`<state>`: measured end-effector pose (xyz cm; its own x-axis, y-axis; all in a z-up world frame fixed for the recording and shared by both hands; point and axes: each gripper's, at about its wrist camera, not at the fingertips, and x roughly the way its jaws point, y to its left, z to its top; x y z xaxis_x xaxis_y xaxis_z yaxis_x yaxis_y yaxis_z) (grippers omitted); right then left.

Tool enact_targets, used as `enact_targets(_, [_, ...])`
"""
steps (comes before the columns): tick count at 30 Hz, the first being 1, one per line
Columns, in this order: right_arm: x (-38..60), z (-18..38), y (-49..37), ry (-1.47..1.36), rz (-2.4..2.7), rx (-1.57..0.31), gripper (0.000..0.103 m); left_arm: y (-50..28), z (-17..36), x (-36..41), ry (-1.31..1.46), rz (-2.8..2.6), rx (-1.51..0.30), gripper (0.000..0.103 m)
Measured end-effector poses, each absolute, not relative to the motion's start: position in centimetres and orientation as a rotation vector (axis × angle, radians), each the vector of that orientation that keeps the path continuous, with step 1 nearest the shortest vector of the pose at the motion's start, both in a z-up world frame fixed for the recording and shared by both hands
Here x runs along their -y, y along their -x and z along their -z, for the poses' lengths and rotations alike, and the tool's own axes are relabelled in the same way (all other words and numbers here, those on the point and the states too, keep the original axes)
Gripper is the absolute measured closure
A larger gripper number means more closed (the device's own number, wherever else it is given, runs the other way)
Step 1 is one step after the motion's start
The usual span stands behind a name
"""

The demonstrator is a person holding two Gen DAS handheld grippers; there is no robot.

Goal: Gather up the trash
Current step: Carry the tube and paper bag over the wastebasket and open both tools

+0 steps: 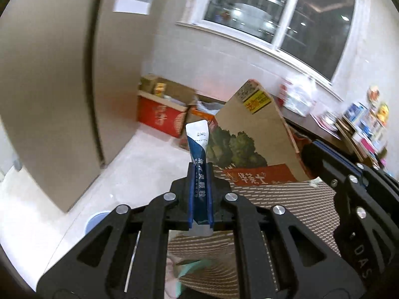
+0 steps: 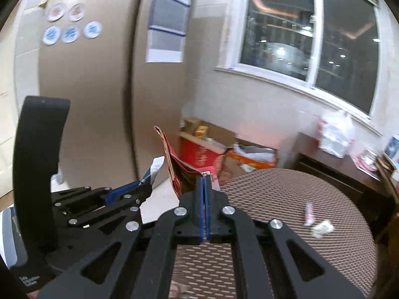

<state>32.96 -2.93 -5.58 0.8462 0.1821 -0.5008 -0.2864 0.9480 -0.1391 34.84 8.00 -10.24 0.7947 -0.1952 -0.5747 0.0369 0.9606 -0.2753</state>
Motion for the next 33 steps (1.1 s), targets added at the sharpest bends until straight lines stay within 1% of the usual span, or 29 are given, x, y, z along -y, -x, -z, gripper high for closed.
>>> enact_targets(7, [-5.4, 8.6, -33.9, 0.229, -0.398, -0.573, 0.101, -33.1, 13.6, -16.9, 0.322, -0.037, -0.670, 0.095])
enact_targets(13, [-10.6, 13.5, -35.9, 0.209, -0.508, -0.696, 0.101, -33.0, 18.9, -22.9, 0.369, -0.155, -0.754, 0.095])
enact_targets(21, [-15.9, 20.8, -39.4, 0.167, -0.586, -0.855, 0.101, -34.0, 25.6, -26.9, 0.403, -0.266, -0.876, 0.095])
enact_targets(26, [-17.9, 24.1, -40.5, 0.164, -0.598, -0.888, 0.100, -34.5, 28.3, -28.2, 0.429, -0.293, -0.922, 0.095])
enact_targets(28, [-18.4, 25.1, -41.2, 0.141, -0.621, -0.893, 0.095, -34.7, 29.1, -28.8, 0.436, -0.302, -0.933, 0.095])
enact_targets(29, [-18.8, 25.8, -41.7, 0.141, -0.621, -0.899, 0.090, -34.8, 29.6, -29.0, 0.439, -0.310, -0.940, 0.095])
enact_targets(30, [-19.1, 26.5, -42.0, 0.150, -0.612, -0.906, 0.076, -35.1, 30.1, -29.2, 0.439, -0.315, -0.952, 0.095])
enact_targets(31, [-18.8, 26.9, -42.0, 0.156, -0.599, -0.910, 0.069, -35.3, 30.4, -29.2, 0.441, -0.317, -0.958, 0.095])
enact_targets(33, [-18.9, 28.0, -42.3, 0.151, -0.585, -0.932, 0.068, -35.8, 31.3, -29.2, 0.440, -0.315, -0.982, 0.095])
